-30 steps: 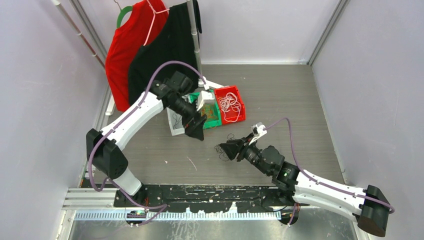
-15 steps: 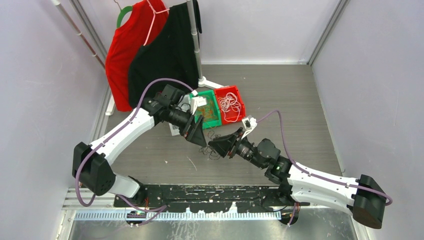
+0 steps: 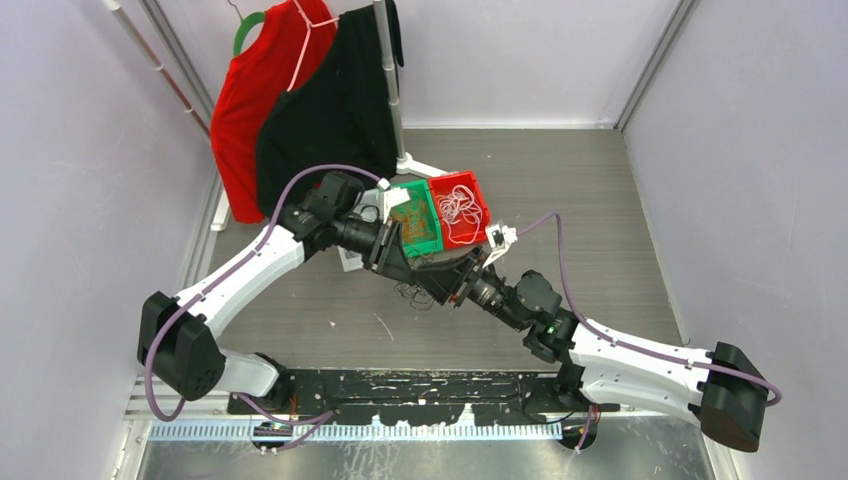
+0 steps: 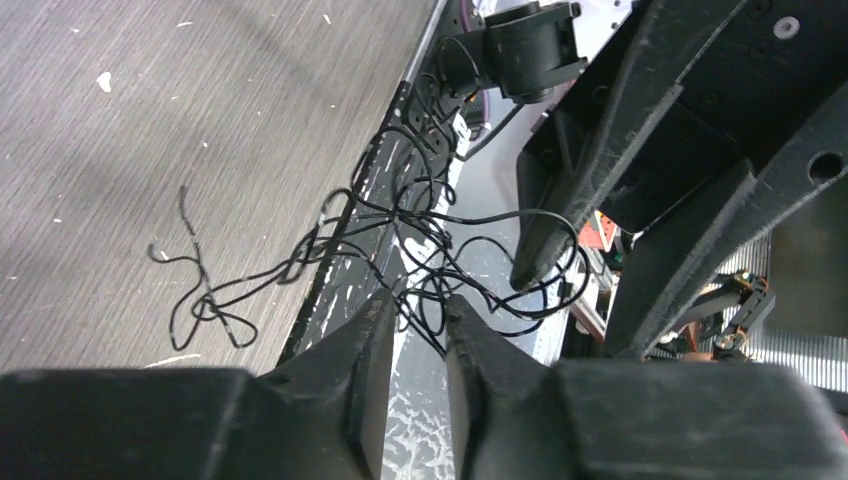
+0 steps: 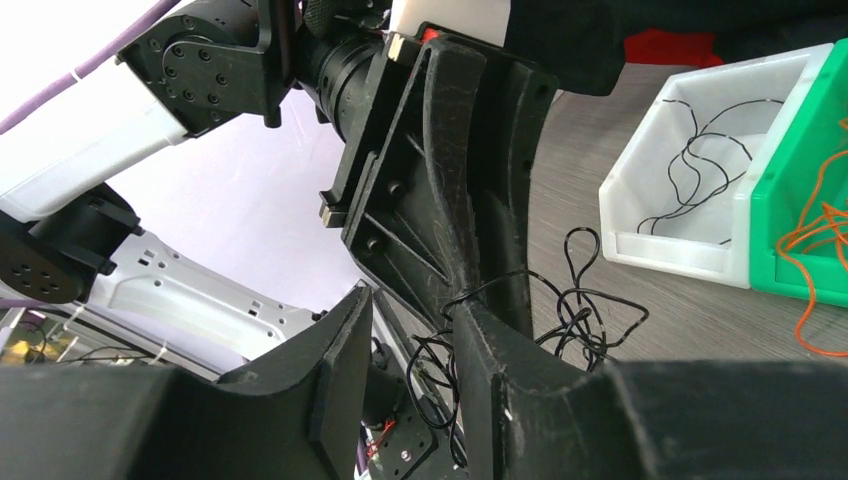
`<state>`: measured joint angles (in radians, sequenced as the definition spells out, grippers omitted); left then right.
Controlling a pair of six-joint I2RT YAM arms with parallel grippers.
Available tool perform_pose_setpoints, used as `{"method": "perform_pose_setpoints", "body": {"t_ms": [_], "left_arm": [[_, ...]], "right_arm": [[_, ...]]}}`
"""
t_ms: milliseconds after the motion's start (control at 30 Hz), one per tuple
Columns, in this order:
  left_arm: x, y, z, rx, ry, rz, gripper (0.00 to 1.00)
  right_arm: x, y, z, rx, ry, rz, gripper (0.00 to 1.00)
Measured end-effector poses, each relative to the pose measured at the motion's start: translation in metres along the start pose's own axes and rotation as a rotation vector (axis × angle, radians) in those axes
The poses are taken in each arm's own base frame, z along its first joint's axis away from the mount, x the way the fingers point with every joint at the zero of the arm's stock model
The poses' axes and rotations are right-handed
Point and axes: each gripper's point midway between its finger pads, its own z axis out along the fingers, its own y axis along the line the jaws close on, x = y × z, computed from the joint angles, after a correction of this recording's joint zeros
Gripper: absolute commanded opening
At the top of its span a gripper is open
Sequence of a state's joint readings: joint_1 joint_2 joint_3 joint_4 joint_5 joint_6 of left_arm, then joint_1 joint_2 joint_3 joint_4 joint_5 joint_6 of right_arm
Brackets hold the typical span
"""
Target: Untangle the cables
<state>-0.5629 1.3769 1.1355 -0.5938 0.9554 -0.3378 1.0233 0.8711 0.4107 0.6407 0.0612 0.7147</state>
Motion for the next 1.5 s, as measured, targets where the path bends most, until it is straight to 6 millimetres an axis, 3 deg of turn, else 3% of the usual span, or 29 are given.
{"method": "perform_pose_setpoints", "body": {"t_ms": [100,267,500,633,800,900,1033,1200,1367,1500], "left_arm": [[0.002,-0.005,-0.002,0.019,0.010,0.014,0.07],[0.011,-0.009,-0.012,-0.006,0.034,0.062,0.00],[0.002,-0.019,-0.043,-0.137,-0.017,0.232,0.00],[-0.004,-0.026,-0.061,-0.209,-0.037,0.341,0.00],[-0.002,-0.026,-0.077,-0.283,-0.015,0.426,0.00],[0.004,-0.024,-0.082,-0.297,0.009,0.451,0.00],[0.012,-0.025,-0.085,-0.295,0.040,0.460,0.00],[0.016,-0.036,-0.090,-0.273,0.057,0.491,0.00],[0.015,-0.048,-0.097,-0.261,0.048,0.531,0.00],[0.015,-0.053,-0.104,-0.274,0.041,0.569,0.00]], "right_arm": [[-0.001,0.000,0.001,0.000,-0.002,0.000,0.40],[-0.006,0.001,-0.004,0.007,-0.014,-0.011,0.40],[-0.026,0.008,-0.020,0.004,-0.068,-0.033,0.40],[-0.021,-0.002,-0.030,0.040,-0.052,-0.050,0.38],[-0.001,-0.025,-0.037,0.122,0.029,-0.094,0.62],[0.011,-0.030,-0.035,0.138,0.100,-0.132,0.67],[0.021,-0.020,-0.019,0.099,0.183,-0.159,0.69],[0.034,-0.012,0.001,0.043,0.254,-0.168,0.55],[0.047,-0.013,0.009,0.018,0.289,-0.160,0.17],[0.039,-0.008,0.005,0.007,0.263,-0.165,0.06]]}}
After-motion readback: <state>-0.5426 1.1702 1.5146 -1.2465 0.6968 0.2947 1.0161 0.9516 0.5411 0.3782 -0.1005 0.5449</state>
